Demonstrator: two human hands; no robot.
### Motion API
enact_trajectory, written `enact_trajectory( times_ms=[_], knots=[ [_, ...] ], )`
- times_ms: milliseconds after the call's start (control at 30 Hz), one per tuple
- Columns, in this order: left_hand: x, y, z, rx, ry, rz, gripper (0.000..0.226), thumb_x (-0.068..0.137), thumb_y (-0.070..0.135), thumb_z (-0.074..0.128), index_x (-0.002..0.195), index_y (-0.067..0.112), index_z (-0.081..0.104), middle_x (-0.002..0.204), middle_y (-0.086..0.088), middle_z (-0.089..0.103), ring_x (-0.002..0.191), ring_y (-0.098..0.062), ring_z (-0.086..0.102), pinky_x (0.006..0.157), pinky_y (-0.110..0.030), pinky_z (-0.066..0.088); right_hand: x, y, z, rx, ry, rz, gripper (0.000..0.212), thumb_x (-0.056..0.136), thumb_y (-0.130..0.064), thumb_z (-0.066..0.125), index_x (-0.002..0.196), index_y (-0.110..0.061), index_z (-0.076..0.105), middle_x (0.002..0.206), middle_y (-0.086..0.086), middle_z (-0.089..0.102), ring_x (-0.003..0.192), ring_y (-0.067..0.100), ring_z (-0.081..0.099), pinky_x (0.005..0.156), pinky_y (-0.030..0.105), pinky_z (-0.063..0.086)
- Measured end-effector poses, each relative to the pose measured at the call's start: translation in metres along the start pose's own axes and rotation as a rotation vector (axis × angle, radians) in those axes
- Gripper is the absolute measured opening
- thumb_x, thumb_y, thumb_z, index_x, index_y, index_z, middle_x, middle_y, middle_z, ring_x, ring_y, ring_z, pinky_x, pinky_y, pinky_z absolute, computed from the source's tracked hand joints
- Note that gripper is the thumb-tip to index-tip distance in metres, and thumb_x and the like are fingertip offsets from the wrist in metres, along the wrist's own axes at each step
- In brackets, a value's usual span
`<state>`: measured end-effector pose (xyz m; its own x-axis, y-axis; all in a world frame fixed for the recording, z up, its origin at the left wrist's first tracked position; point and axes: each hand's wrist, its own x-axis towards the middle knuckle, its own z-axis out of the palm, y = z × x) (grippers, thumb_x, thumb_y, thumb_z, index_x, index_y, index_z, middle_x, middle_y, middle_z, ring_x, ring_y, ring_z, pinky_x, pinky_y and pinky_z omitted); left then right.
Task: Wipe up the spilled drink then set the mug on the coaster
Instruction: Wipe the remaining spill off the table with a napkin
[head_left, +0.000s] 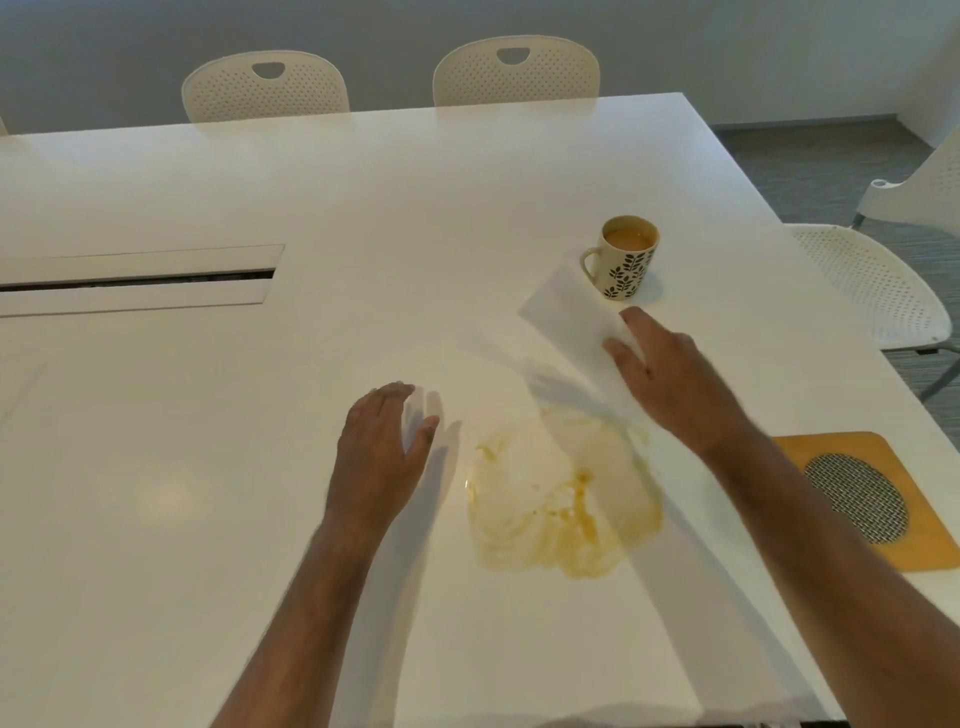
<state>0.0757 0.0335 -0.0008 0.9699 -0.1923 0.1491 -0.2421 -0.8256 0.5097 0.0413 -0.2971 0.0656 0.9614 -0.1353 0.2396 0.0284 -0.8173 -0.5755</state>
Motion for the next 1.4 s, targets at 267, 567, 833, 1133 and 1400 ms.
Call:
enact_trajectory(
  times_ms=[267, 567, 833, 1133, 1400],
  knots=[
    [-0.018, -0.026, 0.017, 0.157, -0.127, -0.012, 0.069, 0.108, 0.053, 0.040, 0.167, 0.020, 0.025, 0.175, 0.000, 0.019, 0.163, -0.028, 0.008, 0.131, -0.048, 0.006, -0.009, 0.035, 0.010, -0.355, -0.114, -0.054, 0.042, 0.100, -0.001, 0.056, 0.137, -0.016, 0.067, 0.137, 0.006, 0.068, 0.116, 0.029, 0.071, 0.098, 0.041, 0.055],
    [-0.024, -0.040, 0.025, 0.204, -0.142, 0.010, 0.072, 0.106, 0.064, 0.020, 0.167, 0.027, 0.024, 0.174, 0.009, 0.016, 0.163, -0.023, 0.009, 0.132, -0.043, 0.005, -0.036, 0.020, 0.064, -0.381, -0.297, -0.018, 0.046, 0.104, -0.010, 0.043, 0.150, -0.015, 0.051, 0.152, 0.009, 0.056, 0.134, 0.025, 0.059, 0.104, 0.044, 0.053],
    [-0.023, -0.039, 0.024, 0.205, -0.141, 0.010, 0.062, 0.109, 0.047, 0.029, 0.167, 0.024, 0.026, 0.174, 0.006, 0.019, 0.163, -0.024, 0.012, 0.132, -0.043, 0.006, -0.061, -0.024, 0.115, -0.278, -0.417, -0.288, 0.060, 0.102, 0.003, 0.039, 0.160, -0.008, 0.033, 0.169, 0.009, 0.026, 0.158, 0.022, 0.024, 0.128, 0.032, 0.009],
    [-0.022, -0.041, 0.025, 0.183, -0.122, 0.015, 0.060, 0.108, 0.038, 0.022, 0.166, 0.024, 0.029, 0.174, 0.008, 0.020, 0.163, -0.022, 0.012, 0.131, -0.039, 0.003, -0.098, -0.029, 0.095, -0.158, -0.562, -0.440, 0.053, 0.105, 0.004, 0.040, 0.155, -0.012, 0.044, 0.166, 0.000, 0.033, 0.155, 0.011, 0.025, 0.126, 0.019, 0.001],
    [-0.023, -0.041, 0.025, 0.162, -0.124, 0.000, 0.054, 0.113, 0.031, 0.031, 0.167, 0.024, 0.027, 0.174, 0.009, 0.018, 0.163, -0.020, 0.009, 0.131, -0.037, 0.001, -0.058, 0.032, 0.054, -0.230, -0.465, -0.165, 0.053, 0.106, 0.007, 0.036, 0.156, -0.012, 0.040, 0.167, 0.004, 0.026, 0.156, 0.018, 0.026, 0.123, 0.013, 0.002]
  ],
)
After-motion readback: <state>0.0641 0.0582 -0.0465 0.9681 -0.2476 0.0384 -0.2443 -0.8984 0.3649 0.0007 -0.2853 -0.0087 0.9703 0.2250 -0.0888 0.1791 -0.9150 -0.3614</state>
